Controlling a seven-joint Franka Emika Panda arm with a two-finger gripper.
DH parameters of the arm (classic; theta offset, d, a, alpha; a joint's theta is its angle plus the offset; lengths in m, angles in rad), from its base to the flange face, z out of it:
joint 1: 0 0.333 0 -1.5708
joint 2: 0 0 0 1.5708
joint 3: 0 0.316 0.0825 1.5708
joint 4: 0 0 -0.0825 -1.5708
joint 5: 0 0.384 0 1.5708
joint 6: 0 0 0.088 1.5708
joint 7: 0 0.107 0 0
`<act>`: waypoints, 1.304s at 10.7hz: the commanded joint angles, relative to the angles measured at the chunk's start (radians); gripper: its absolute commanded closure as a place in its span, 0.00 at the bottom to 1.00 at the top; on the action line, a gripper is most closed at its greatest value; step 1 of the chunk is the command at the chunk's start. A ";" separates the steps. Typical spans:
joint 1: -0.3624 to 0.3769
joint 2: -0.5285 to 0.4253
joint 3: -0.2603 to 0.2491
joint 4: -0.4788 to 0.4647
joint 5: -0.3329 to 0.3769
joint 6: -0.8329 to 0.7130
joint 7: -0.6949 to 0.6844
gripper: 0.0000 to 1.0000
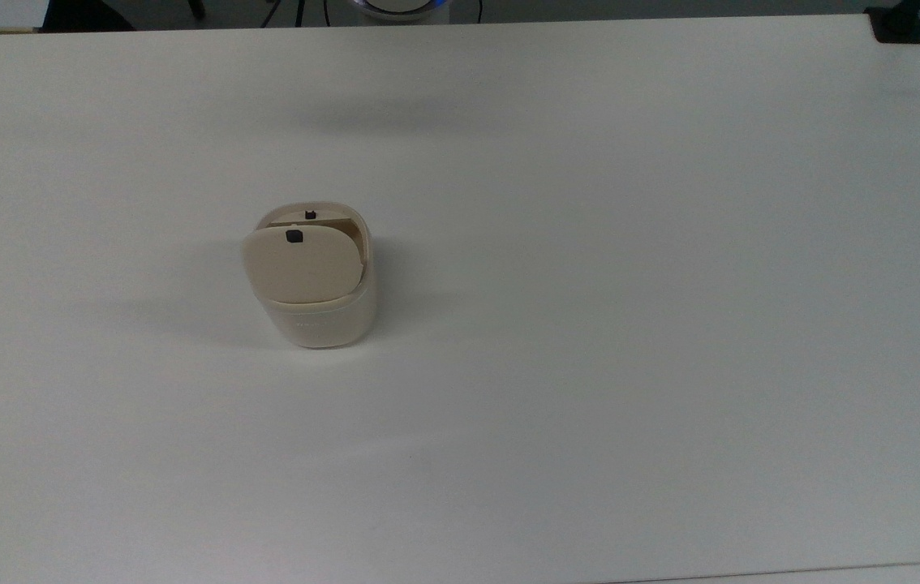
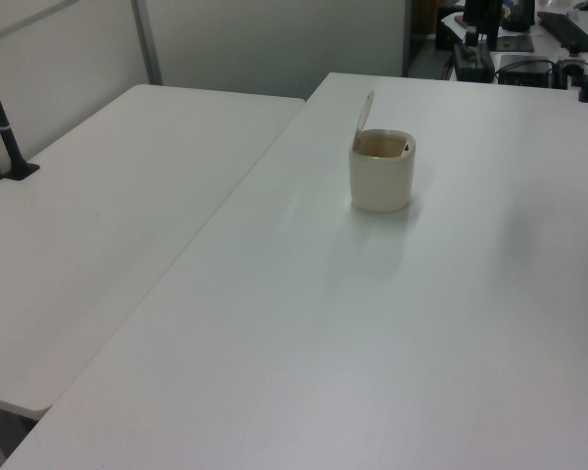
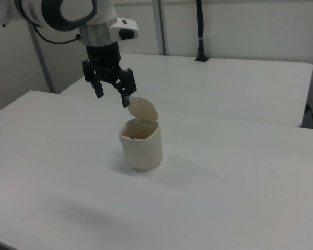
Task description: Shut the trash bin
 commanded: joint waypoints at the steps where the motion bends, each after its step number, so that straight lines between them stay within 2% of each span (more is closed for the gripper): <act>1: 0.003 0.001 -0.004 0.006 -0.014 -0.002 -0.025 0.00; 6: 0.003 0.016 -0.001 0.005 -0.014 0.047 -0.021 0.00; 7: 0.003 0.018 -0.001 0.006 -0.015 0.049 -0.021 0.04; 8: 0.003 0.018 -0.001 0.006 -0.014 0.049 -0.022 0.14; 14: 0.003 0.025 0.011 0.003 0.002 0.081 -0.024 0.94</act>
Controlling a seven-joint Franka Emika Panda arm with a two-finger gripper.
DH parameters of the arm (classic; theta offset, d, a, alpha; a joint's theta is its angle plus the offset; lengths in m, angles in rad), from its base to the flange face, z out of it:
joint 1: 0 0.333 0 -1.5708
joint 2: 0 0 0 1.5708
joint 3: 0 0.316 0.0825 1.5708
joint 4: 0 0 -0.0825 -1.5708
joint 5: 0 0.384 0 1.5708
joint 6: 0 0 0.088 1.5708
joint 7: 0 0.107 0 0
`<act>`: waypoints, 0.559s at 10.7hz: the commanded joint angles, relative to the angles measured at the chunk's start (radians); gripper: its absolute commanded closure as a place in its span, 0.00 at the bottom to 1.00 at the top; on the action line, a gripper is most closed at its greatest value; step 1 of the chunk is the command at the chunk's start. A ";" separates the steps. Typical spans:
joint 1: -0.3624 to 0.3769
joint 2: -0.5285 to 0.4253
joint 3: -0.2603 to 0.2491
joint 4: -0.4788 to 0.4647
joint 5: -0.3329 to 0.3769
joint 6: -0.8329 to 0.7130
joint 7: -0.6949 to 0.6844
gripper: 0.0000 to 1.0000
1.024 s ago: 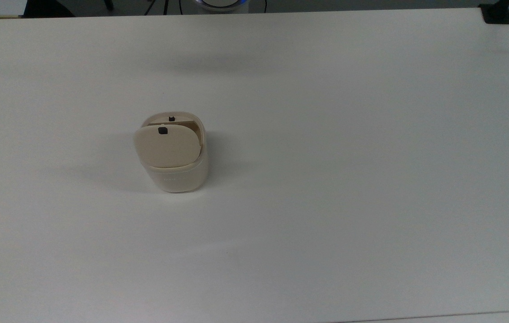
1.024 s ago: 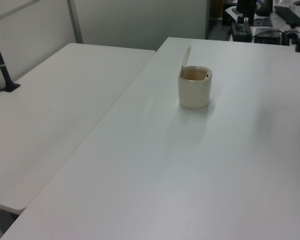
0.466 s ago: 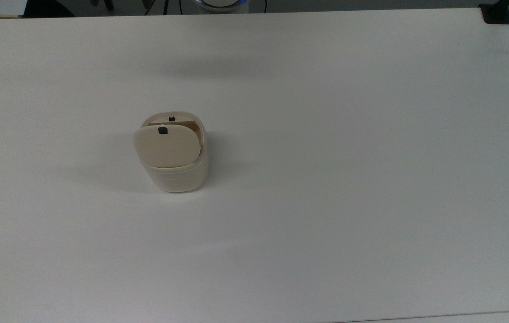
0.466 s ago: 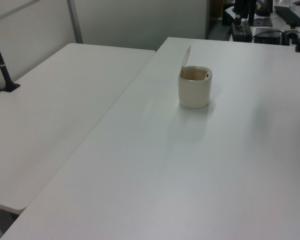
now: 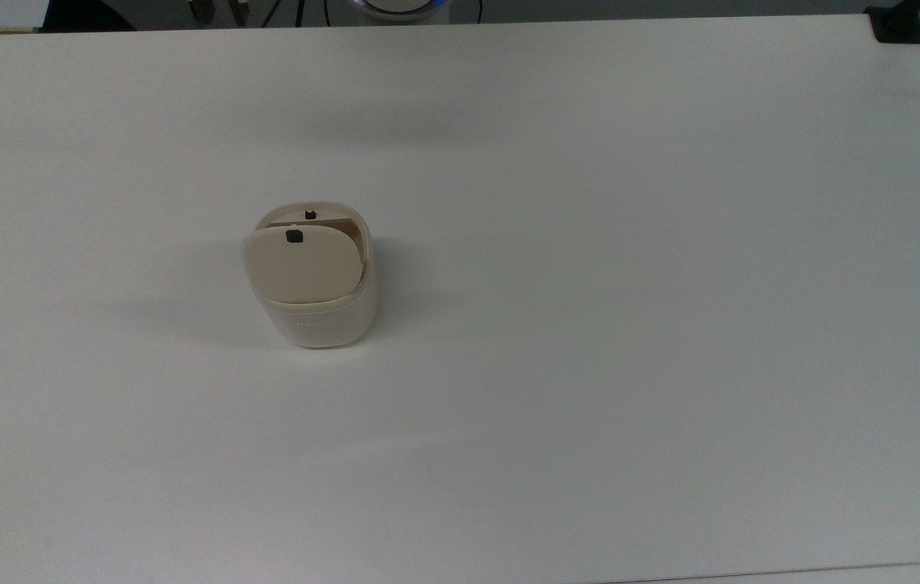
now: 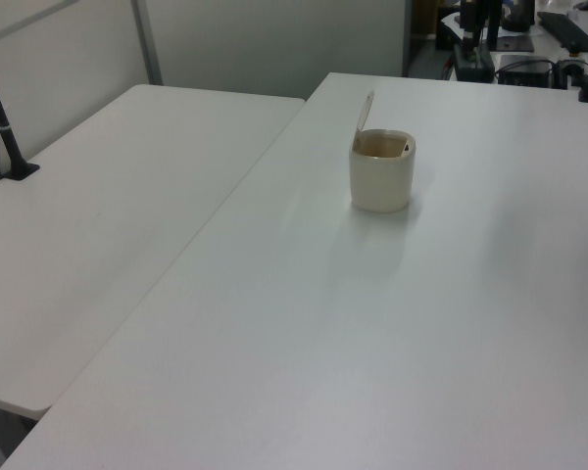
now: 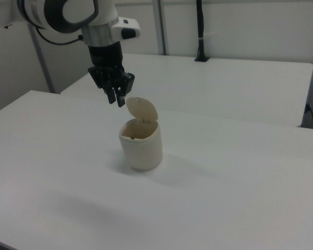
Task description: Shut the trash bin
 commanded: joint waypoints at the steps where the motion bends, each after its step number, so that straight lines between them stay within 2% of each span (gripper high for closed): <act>1: 0.005 0.013 0.006 0.005 0.006 0.041 -0.020 1.00; 4: 0.005 0.045 0.012 0.005 0.012 0.186 -0.020 1.00; 6: 0.005 0.099 0.003 0.005 0.058 0.416 -0.077 1.00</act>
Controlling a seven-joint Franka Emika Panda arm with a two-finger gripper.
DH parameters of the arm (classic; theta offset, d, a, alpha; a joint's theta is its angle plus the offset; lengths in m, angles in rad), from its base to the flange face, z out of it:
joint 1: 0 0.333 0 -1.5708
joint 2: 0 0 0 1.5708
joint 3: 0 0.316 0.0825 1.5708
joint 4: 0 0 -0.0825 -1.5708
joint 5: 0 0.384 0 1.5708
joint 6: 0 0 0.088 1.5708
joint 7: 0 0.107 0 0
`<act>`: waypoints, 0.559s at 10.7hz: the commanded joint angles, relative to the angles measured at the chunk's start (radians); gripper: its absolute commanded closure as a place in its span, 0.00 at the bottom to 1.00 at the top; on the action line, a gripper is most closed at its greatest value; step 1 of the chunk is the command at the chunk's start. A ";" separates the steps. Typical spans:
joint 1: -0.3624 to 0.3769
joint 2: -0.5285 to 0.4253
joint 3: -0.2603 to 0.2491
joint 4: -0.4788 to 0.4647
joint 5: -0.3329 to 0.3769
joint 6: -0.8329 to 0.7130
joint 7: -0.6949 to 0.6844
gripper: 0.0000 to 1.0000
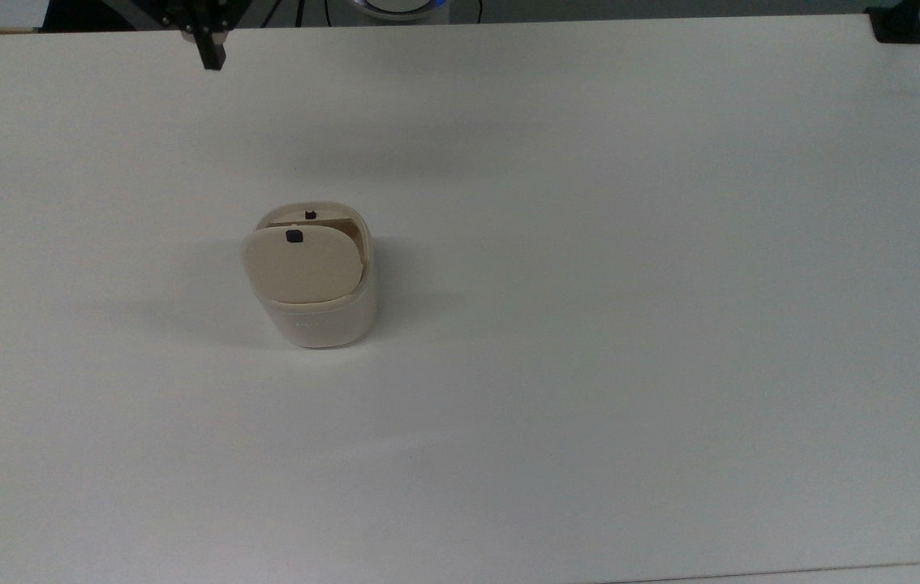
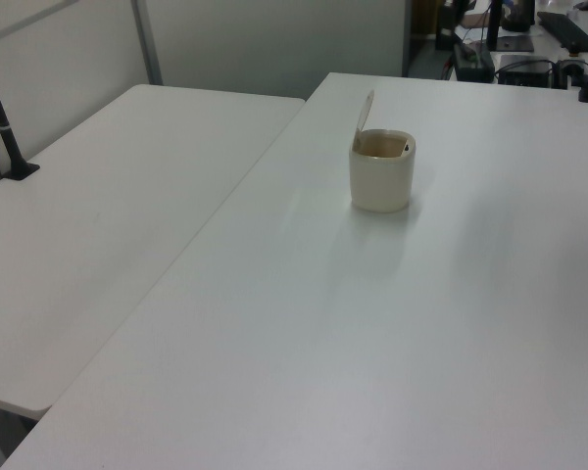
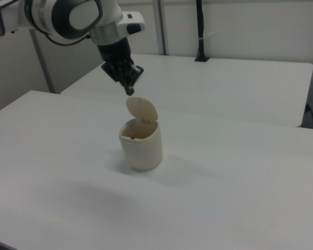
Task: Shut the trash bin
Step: 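Move the gripper over the bin's raised lid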
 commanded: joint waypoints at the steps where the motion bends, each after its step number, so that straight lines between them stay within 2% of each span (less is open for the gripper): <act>1: 0.001 0.096 -0.005 0.005 0.068 0.319 -0.095 1.00; 3: 0.004 0.185 -0.010 0.008 0.094 0.542 -0.102 1.00; 4: 0.011 0.210 -0.007 0.011 0.093 0.597 -0.100 1.00; 6: 0.036 0.277 -0.001 0.077 0.089 0.609 -0.093 1.00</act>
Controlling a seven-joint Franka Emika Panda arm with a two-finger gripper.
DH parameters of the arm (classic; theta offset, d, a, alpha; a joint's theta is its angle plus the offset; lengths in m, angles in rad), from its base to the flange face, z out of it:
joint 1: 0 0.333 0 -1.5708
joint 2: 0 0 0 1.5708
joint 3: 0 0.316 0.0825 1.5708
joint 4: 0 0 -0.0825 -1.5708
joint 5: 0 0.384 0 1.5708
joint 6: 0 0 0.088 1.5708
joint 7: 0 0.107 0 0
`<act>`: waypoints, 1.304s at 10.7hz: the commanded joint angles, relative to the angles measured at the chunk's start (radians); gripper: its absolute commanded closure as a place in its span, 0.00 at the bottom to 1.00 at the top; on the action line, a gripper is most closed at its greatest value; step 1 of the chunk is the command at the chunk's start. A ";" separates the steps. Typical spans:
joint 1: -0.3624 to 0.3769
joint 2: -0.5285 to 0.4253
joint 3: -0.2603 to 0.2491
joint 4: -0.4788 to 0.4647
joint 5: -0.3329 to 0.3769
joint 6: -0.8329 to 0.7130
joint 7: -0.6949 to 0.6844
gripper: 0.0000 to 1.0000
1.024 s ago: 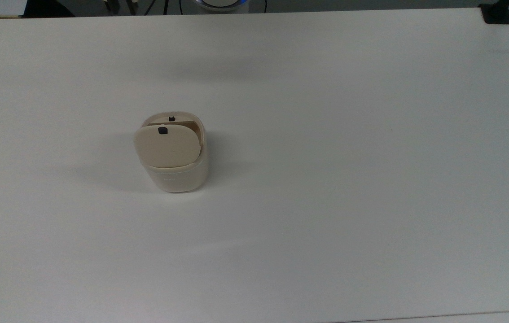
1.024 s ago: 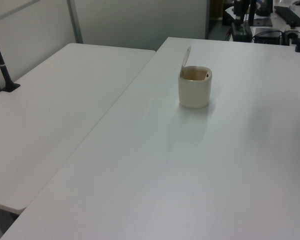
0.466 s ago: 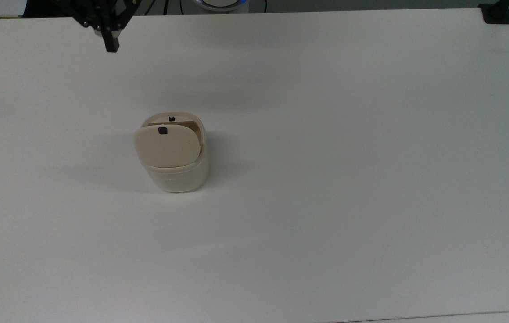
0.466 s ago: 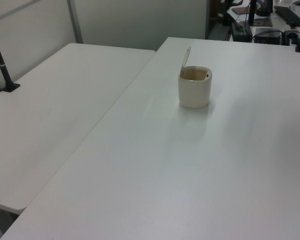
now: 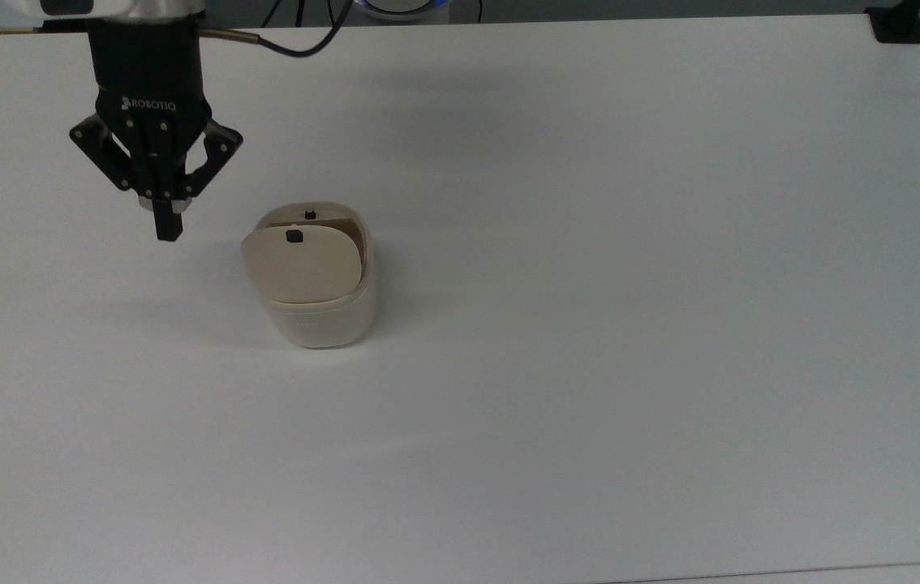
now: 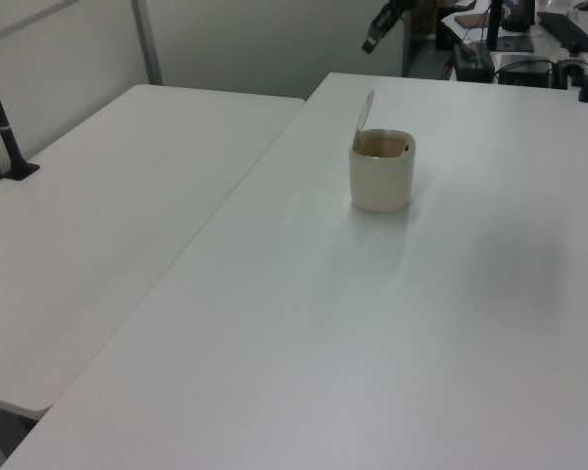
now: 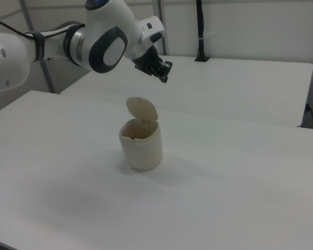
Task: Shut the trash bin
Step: 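Move the gripper over the bin's raised lid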
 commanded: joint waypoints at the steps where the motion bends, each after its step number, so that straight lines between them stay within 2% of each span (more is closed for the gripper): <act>1: 0.033 0.072 0.000 0.079 0.022 0.015 -0.027 0.99; 8: 0.062 0.094 0.005 0.056 0.006 0.002 -0.036 0.99; 10: 0.067 0.094 0.005 0.030 -0.026 -0.023 -0.039 1.00; 14: 0.064 0.084 0.005 0.028 -0.028 -0.246 -0.150 1.00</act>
